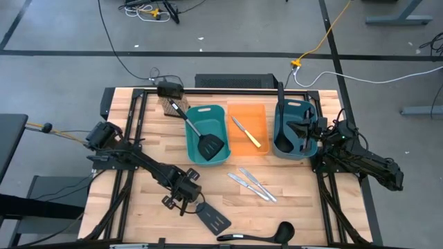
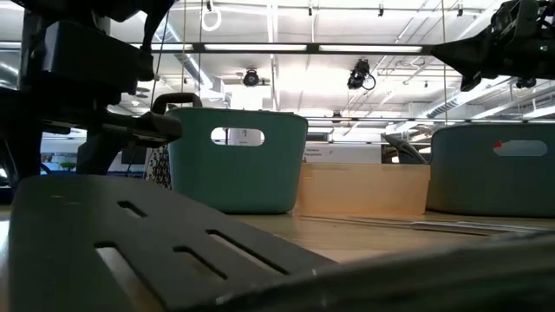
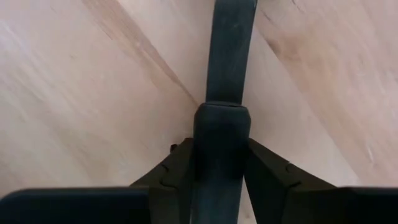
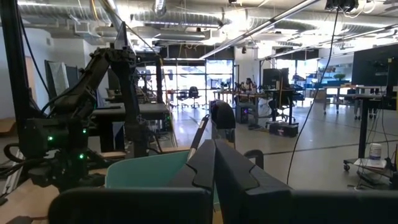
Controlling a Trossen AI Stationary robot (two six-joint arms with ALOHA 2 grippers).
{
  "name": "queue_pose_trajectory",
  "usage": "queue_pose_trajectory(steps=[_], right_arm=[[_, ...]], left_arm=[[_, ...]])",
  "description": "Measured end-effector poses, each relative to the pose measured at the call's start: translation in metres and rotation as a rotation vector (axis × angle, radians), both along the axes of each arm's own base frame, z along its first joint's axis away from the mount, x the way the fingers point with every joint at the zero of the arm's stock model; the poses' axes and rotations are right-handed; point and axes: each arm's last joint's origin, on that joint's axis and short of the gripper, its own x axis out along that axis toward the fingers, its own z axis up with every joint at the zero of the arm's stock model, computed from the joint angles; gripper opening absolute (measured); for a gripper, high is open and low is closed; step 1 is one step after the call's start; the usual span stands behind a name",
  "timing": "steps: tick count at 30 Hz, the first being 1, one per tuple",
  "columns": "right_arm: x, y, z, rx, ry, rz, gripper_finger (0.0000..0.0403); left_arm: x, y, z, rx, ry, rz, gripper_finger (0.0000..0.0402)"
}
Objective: Pick & Place Kitchen Items
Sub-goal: Put the black spatula into the green bin
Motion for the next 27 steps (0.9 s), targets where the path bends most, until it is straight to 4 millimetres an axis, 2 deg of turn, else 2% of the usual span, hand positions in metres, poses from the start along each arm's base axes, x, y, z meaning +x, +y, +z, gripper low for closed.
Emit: queue_pose_trajectory(steps=[6,12,20,27], right_arm=[[0.000,0.000,0.000,0.001,0.002,0.000,0.0013],[0.000,0.000,-0.001,0.003,0.007,0.000,0.0013],[0.000,0.000,-0.001,0.005,0.008,0.001,0.0013],[0.000,0.000,-0.002,0.015,0.014,0.002,0.0013]], left_arm=[[-0.010,0.001,0.008,-0.024,0.046,0.005,0.0116],[-0.017,0.004,0.039,-0.021,-0.067,0.037,0.0116],[-0.034,0.025,0.102,-0.024,-0.344,0.105,0.0116],[-0.059,0.057,0.165,-0.130,-0.664,0.177,0.0116]])
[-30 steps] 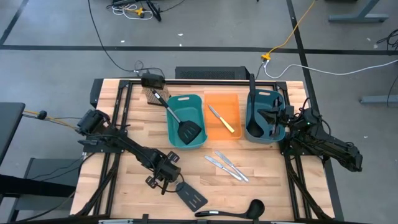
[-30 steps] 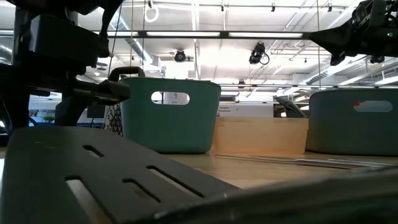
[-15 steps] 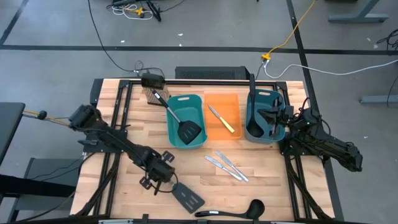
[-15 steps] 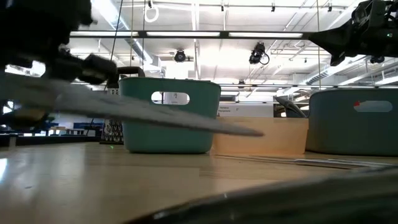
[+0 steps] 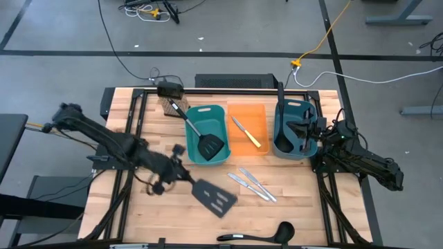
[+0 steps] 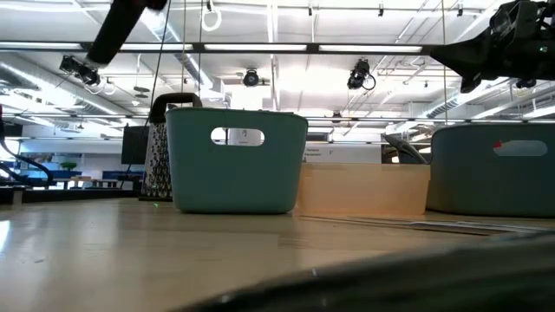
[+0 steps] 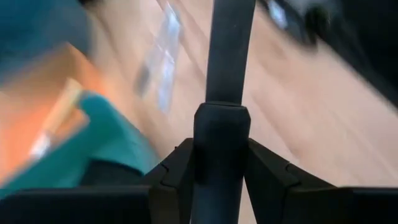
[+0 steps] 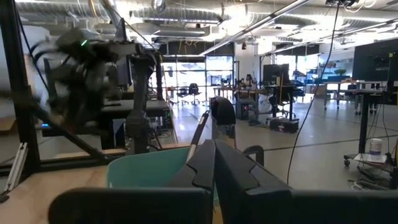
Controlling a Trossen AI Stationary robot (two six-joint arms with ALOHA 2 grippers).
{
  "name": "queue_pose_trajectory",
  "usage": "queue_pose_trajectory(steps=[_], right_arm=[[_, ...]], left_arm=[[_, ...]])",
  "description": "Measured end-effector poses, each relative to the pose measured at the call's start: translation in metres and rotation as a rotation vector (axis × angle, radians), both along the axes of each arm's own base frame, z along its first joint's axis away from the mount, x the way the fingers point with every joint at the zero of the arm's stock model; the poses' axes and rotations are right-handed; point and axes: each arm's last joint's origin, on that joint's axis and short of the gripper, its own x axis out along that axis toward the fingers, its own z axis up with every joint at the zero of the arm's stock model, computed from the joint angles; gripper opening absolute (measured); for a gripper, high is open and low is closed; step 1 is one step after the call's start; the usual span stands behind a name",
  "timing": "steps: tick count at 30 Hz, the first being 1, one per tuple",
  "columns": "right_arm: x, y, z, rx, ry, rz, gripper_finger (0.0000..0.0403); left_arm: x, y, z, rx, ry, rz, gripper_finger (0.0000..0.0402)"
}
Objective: Pick & Place Kitchen Items
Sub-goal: Put the black spatula into the green bin
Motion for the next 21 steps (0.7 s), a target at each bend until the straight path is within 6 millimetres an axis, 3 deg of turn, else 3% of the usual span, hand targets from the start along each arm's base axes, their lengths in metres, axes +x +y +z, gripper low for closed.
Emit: queue_pose_trajectory(steps=[4,7,13,21], right_arm=[[0.000,0.000,0.000,0.010,-0.001,0.002,0.0013],[0.000,0.000,0.000,0.011,-0.001,0.002,0.0013],[0.000,0.000,0.000,0.014,-0.001,0.003,0.0013],[0.000,0.000,0.000,0.018,0.000,0.003,0.0013]], left_arm=[[-0.019,0.021,0.026,-0.037,-0.140,0.043,0.0116],[-0.033,0.036,0.032,-0.079,-0.226,0.061,0.0116],[-0.055,0.060,0.003,-0.210,-0.387,0.125,0.0116],[-0.092,0.072,-0.021,-0.325,-0.553,0.197,0.0116]])
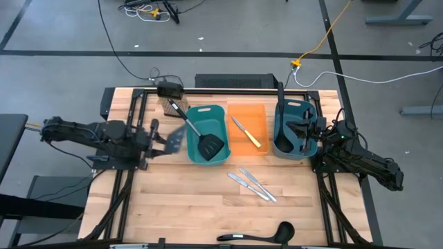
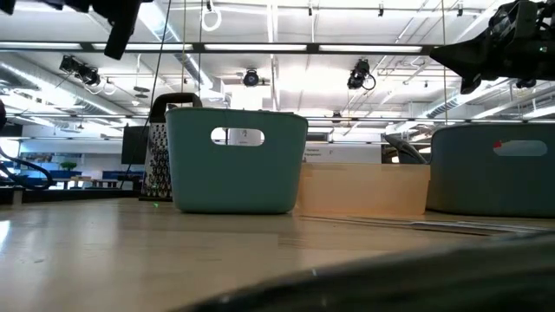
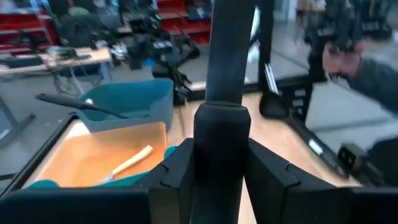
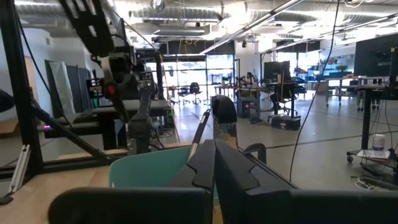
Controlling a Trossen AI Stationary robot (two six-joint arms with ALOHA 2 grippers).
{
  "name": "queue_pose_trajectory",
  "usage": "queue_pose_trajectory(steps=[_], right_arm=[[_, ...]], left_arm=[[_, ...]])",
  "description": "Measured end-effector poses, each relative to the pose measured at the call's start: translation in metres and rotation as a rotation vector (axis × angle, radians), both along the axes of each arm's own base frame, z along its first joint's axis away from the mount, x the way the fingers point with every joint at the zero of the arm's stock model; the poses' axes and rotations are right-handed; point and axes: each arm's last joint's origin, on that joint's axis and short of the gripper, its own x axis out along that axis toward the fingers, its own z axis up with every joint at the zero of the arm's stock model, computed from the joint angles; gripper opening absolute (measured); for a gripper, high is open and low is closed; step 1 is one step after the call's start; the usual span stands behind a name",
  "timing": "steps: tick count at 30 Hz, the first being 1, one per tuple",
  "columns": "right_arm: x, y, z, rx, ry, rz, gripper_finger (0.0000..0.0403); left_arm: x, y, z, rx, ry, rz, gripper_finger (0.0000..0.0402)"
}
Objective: Pick & Place Kitchen Items
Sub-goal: Put the black spatula into the green bin
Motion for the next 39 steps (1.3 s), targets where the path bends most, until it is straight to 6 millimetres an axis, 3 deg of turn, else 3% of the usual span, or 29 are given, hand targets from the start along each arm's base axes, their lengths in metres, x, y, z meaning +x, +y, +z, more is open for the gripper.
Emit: queue_pose_trajectory(steps=[7,12,15,20,27,33,39], right_arm=[[0.000,0.000,0.000,-0.004,0.001,-0.001,0.0013],[0.000,0.000,0.000,-0.003,0.001,-0.001,0.0013],[0.000,0.000,0.000,-0.002,0.001,0.000,0.0013],[0.000,0.000,0.000,0.004,0.003,0.000,0.0013],[0.000,0.000,-0.002,0.012,0.013,0.001,0.0013],[0.000,0.000,-0.002,0.008,0.015,0.000,0.0013],[0.000,0.000,-0.002,0.002,0.017,-0.001,0.0013]], left_arm=[[-0.012,0.004,-0.029,-0.050,-0.029,0.061,0.0116],[-0.012,0.004,-0.033,-0.049,-0.027,0.077,0.0116],[-0.012,0.005,-0.015,-0.017,-0.063,0.082,0.0116],[-0.006,0.007,0.037,0.160,-0.111,0.182,0.0116],[0.032,0.010,0.086,0.530,0.212,0.487,0.0116],[0.072,0.011,0.103,0.637,0.441,0.623,0.0116],[0.103,0.020,0.093,0.774,0.666,0.700,0.0116]])
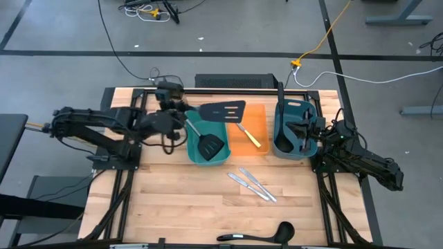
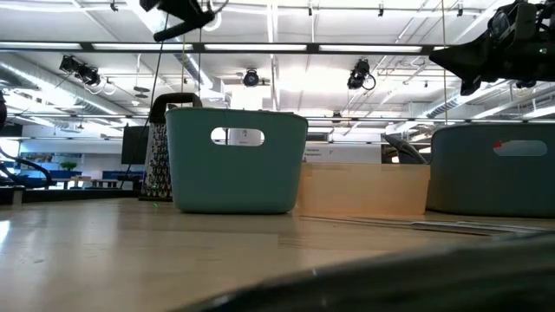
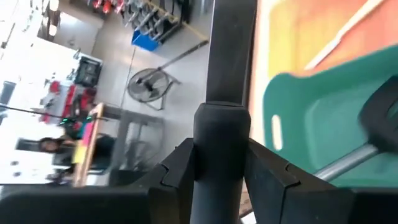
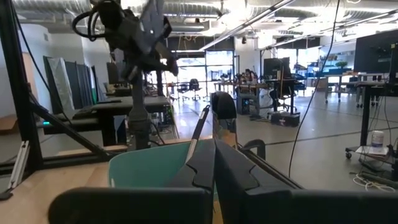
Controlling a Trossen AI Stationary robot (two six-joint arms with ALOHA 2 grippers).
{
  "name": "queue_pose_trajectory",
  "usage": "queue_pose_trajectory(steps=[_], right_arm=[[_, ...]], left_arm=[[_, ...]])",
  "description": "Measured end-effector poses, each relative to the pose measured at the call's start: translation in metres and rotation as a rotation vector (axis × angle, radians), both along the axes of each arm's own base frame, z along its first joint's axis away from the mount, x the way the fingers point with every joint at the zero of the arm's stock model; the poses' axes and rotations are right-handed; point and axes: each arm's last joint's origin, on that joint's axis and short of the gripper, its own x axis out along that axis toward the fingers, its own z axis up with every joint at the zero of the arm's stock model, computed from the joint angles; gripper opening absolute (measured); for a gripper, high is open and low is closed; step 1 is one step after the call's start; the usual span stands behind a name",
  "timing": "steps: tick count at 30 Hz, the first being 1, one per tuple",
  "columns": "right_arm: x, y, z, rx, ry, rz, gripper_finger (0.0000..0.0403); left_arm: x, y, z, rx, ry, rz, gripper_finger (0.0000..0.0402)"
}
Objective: Pick & Place Kitchen Items
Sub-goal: Put the black spatula into the green bin
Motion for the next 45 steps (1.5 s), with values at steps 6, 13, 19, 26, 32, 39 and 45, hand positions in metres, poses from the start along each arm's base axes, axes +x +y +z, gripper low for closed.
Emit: queue_pose_trajectory(steps=[6,13,19,26,32,39,45], right_arm=[[0.000,0.000,0.000,-0.001,0.000,-0.001,0.0013],[0.000,0.000,0.000,-0.002,-0.001,-0.001,0.0013],[0.000,0.000,0.000,-0.003,-0.001,-0.001,0.0013],[0.000,0.000,0.000,-0.004,-0.001,-0.001,0.0013],[0.000,0.000,0.000,-0.009,0.000,-0.004,0.0013],[0.000,0.000,0.000,-0.016,0.002,-0.012,0.0013],[0.000,-0.001,0.000,-0.013,0.006,-0.038,0.0013]], left_arm=[[0.017,0.019,-0.007,0.219,0.254,0.025,0.0116],[0.028,0.044,-0.005,0.407,0.521,-0.024,0.0116],[0.041,0.057,-0.011,0.507,0.718,-0.212,0.0116],[0.057,0.075,-0.025,0.581,0.925,-0.259,0.0116],[0.061,0.077,-0.030,0.594,0.969,-0.362,0.0116],[0.059,0.072,-0.047,0.563,1.069,-0.531,0.0116],[0.065,0.075,-0.072,0.596,1.076,-0.639,0.0116]])
